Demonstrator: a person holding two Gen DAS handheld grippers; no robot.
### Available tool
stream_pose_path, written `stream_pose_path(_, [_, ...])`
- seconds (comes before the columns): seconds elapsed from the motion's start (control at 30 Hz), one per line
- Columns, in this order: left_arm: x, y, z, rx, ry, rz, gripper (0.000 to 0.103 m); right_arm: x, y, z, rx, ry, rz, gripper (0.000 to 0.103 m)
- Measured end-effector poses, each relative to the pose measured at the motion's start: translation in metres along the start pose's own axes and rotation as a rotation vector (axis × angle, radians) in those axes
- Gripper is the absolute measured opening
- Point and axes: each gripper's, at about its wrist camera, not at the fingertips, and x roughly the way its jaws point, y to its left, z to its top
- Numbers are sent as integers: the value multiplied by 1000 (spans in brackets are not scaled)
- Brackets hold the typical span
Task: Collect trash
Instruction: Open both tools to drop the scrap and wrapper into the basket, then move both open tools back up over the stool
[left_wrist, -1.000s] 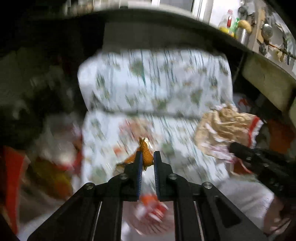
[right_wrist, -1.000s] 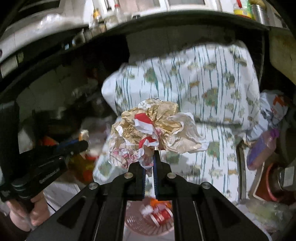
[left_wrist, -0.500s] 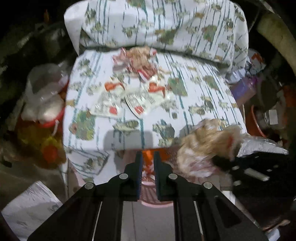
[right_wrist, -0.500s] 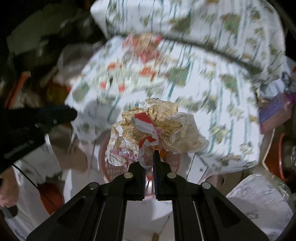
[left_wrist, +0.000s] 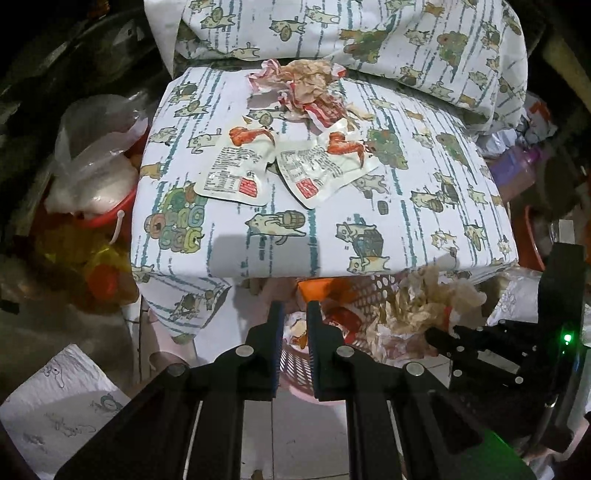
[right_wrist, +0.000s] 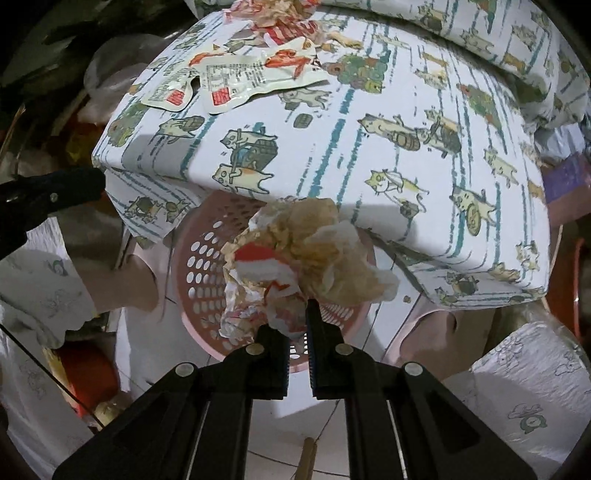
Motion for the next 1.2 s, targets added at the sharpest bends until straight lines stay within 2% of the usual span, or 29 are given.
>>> stream_pose_path(0.03, [-1, 1, 0, -5, 0, -5, 13, 1, -1, 1, 6, 2, 3, 9])
stream_pose_path(0.17, [-5, 9, 0, -31, -4, -32, 26, 3, -1, 0, 10, 1, 4, 9])
stream_pose_path(0.27, [-9, 15, 0, -43, -9, -51, 27, 2, -2, 1, 17, 0, 9, 9])
stream_pose_path(0.33, [-8, 16, 0, -41, 8, -81, 35, 0, -2, 1, 27, -2, 22, 10])
stream_pose_path(0.4, [-9, 19, -1, -46, 12, -119, 54, -3, -3, 2, 35, -9, 34, 10])
stream_pose_path(0.43, [-11, 19, -1, -42, -1, -127, 55, -5, -3, 3, 37, -14, 38, 10])
stream_pose_path(0.5, [-16, 18, -2, -21, -18, -126, 59, -9, -4, 3, 39, -23, 40, 15])
stream_pose_path(0.57, [-19, 19, -1, -17, -27, -123, 68, -12, -5, 4, 40, -33, 40, 32])
stream_pose_path(0.6, [-20, 21, -1, -21, -29, -122, 70, -14, -5, 4, 40, -40, 38, 35])
stream_pose_path(0.7, [-22, 28, 1, -47, -29, -121, 72, -18, -6, 5, 39, -51, 42, 41])
stream_pose_path(0.77, [-23, 33, 3, -62, -37, -104, 72, -22, -7, 4, 48, -63, 53, 49])
stream_pose_path(0.93, [-21, 39, 6, -78, -62, -22, 72, -35, -7, 6, 52, -111, 56, 58])
stream_pose_path(1.1, [-38, 42, 6, -86, -163, 65, 72, -47, -12, 8, 76, -166, 52, 64])
stream_pose_path(1.2, [-49, 43, 7, -93, -213, 76, 72, -53, -17, 9, 101, -196, 48, 67])
